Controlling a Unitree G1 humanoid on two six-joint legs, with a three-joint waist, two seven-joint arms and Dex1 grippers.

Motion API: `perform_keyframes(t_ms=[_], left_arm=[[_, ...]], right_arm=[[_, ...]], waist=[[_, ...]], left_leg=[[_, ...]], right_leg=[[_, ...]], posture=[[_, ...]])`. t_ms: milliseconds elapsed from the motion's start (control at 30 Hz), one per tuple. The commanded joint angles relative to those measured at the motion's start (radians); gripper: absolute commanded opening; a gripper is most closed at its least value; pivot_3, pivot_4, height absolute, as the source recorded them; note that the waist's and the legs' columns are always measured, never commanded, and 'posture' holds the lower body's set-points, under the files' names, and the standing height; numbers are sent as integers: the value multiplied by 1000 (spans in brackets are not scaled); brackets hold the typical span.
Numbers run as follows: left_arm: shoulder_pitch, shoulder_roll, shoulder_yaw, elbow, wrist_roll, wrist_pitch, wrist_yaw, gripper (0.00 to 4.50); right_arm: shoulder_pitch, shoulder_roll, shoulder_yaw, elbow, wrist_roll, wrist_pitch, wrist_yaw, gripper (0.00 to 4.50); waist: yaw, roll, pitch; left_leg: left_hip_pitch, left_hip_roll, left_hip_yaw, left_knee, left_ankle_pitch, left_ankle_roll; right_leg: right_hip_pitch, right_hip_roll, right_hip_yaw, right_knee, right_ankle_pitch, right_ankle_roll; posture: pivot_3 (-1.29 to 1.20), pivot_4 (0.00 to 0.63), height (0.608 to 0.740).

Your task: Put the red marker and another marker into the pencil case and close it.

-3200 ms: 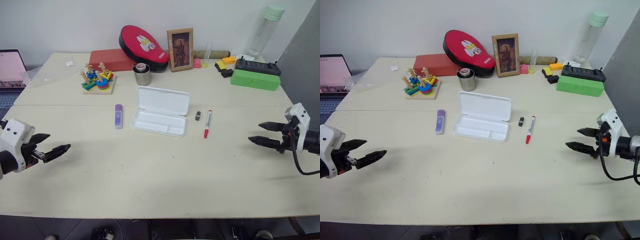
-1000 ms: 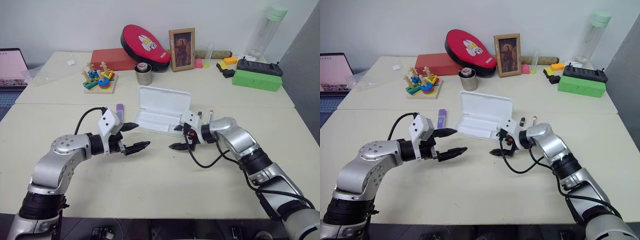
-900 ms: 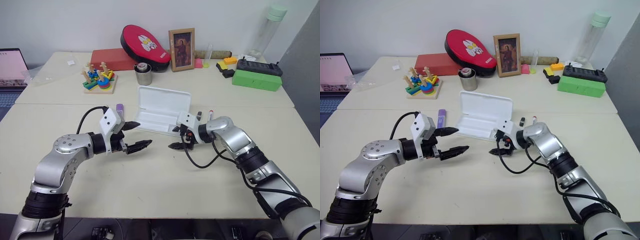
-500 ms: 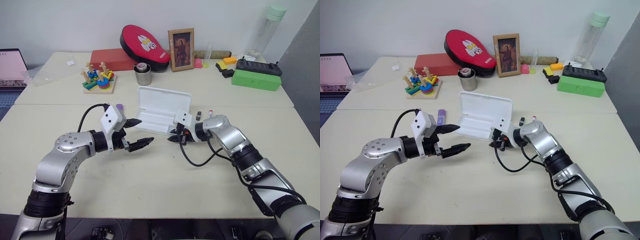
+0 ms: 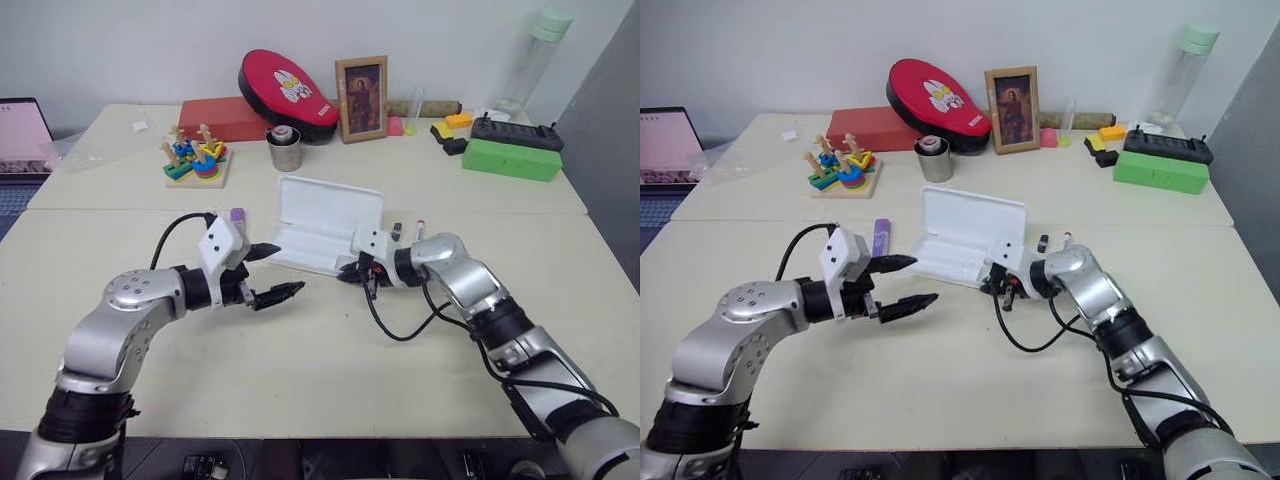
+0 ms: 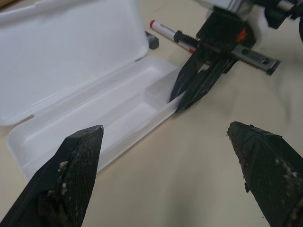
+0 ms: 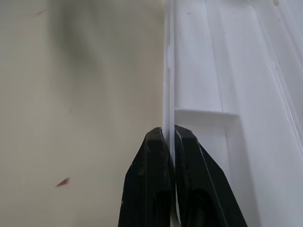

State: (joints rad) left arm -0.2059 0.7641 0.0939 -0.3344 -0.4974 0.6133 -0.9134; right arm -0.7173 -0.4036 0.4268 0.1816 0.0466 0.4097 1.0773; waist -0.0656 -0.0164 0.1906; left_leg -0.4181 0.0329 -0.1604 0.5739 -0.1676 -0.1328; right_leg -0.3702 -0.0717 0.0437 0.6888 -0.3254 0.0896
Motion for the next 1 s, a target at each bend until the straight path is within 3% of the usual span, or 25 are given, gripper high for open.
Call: perform_keyframes(t_ms=[33, 233, 700, 1000], left_arm=[[46, 41, 64, -79, -42, 15, -21, 4500], [174, 102, 139, -155, -82, 41, -52, 4500], [142, 100, 127, -141, -106, 47, -36, 4500], [114, 91, 84, -151, -107, 44, -46, 4500]], right_arm=[[44, -29, 16, -172, 13, 32, 30, 73], [176, -97, 66, -380, 16, 87, 49, 73], [229, -115, 97, -403, 23, 94, 45, 73], [214, -107, 16, -424, 91, 134, 48, 2074]], waist=[[1, 0, 0], [4, 0, 0], [7, 0, 0], [9, 0, 0]], left_leg=[[0, 0, 0, 0, 0, 0], [1, 0, 0, 0, 0, 0], [1, 0, 0, 1, 0, 0], [1, 0, 0, 1, 0, 0]], right_leg=[[0, 0, 0, 0, 0, 0], [0, 0, 0, 1, 0, 0], [1, 0, 0, 0, 0, 0], [1, 0, 0, 0, 0, 0]], posture=[[0, 150, 740], [0, 150, 740], [0, 150, 740], [0, 150, 740]])
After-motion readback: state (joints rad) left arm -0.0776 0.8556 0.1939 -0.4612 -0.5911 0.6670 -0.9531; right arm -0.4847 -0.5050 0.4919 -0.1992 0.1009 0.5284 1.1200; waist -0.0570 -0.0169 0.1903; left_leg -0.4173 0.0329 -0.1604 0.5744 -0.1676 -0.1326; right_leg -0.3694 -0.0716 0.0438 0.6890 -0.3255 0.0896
